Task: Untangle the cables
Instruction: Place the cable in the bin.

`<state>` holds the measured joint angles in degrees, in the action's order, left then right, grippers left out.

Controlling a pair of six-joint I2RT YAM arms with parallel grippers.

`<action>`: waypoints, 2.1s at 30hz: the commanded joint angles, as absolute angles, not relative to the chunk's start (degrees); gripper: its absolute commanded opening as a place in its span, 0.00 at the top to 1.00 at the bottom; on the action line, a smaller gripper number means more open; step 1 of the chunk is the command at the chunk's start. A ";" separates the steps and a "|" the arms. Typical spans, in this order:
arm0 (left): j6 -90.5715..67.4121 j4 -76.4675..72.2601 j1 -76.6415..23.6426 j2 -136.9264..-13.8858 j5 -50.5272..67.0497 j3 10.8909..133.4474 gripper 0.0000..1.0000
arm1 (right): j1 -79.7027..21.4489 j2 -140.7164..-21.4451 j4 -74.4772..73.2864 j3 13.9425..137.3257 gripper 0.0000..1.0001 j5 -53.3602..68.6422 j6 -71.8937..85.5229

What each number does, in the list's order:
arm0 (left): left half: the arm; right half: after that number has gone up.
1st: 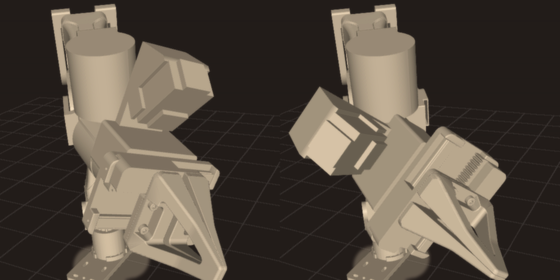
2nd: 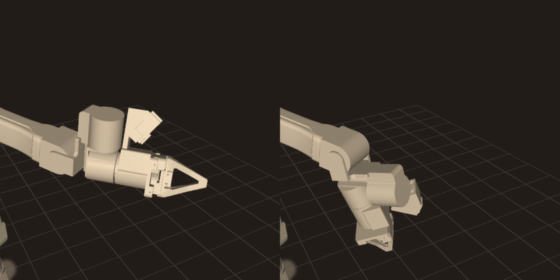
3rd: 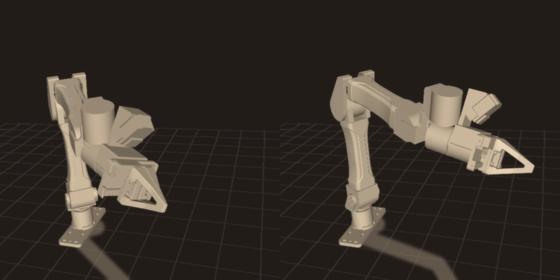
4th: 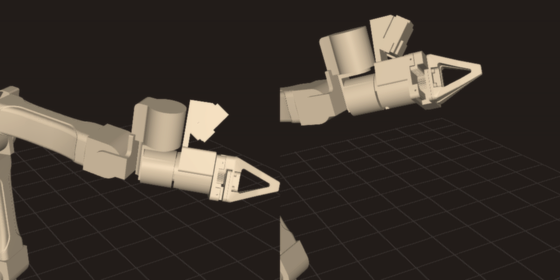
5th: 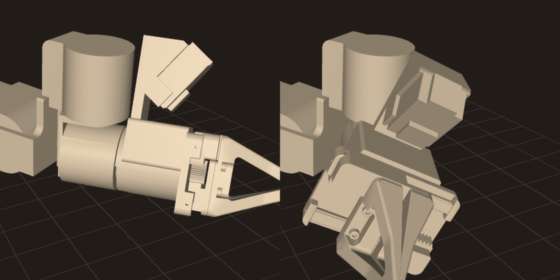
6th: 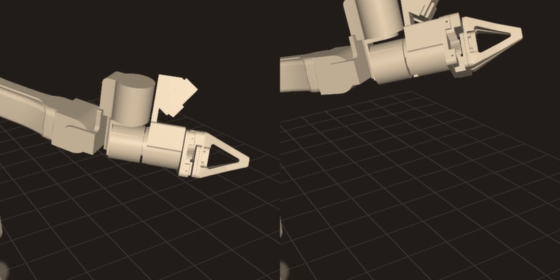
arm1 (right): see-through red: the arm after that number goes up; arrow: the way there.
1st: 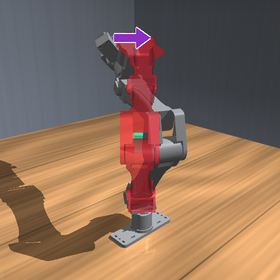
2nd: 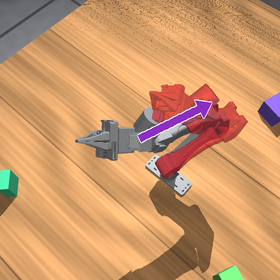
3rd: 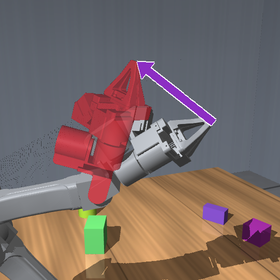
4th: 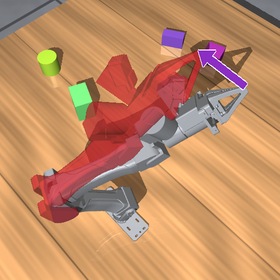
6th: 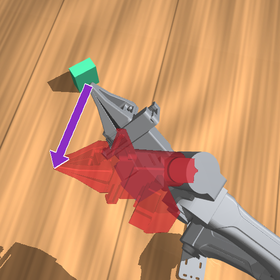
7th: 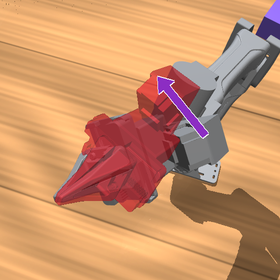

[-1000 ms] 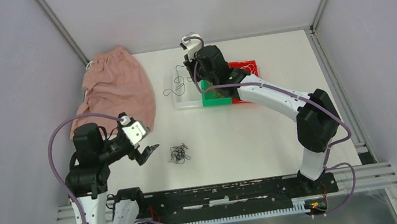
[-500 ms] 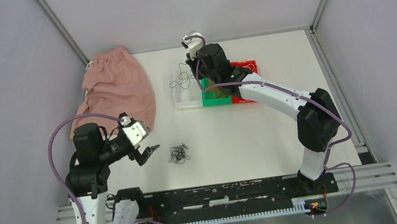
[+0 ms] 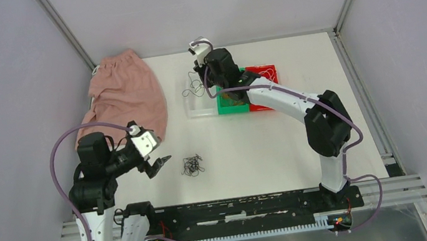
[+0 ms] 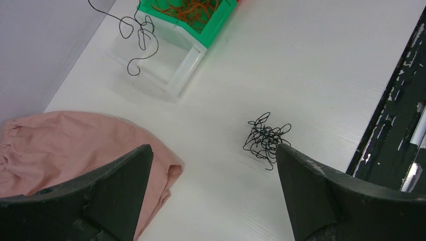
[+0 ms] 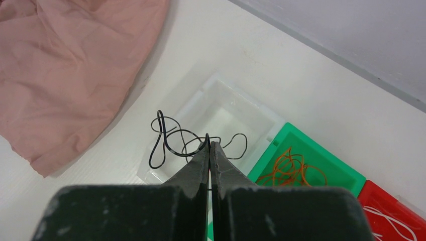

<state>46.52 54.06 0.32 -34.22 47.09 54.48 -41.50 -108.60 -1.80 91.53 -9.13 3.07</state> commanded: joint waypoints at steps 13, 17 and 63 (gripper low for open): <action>49.36 54.43 0.51 -35.50 50.20 58.27 0.11 | -39.82 -105.55 0.46 89.15 0.99 -12.27 4.54; 49.63 54.84 0.53 -35.51 50.27 58.30 0.11 | -38.03 -102.49 2.40 85.83 0.99 -11.18 6.41; 52.90 56.03 0.53 -34.69 49.59 57.02 0.10 | -40.69 -128.52 -20.83 113.47 1.00 -23.27 13.59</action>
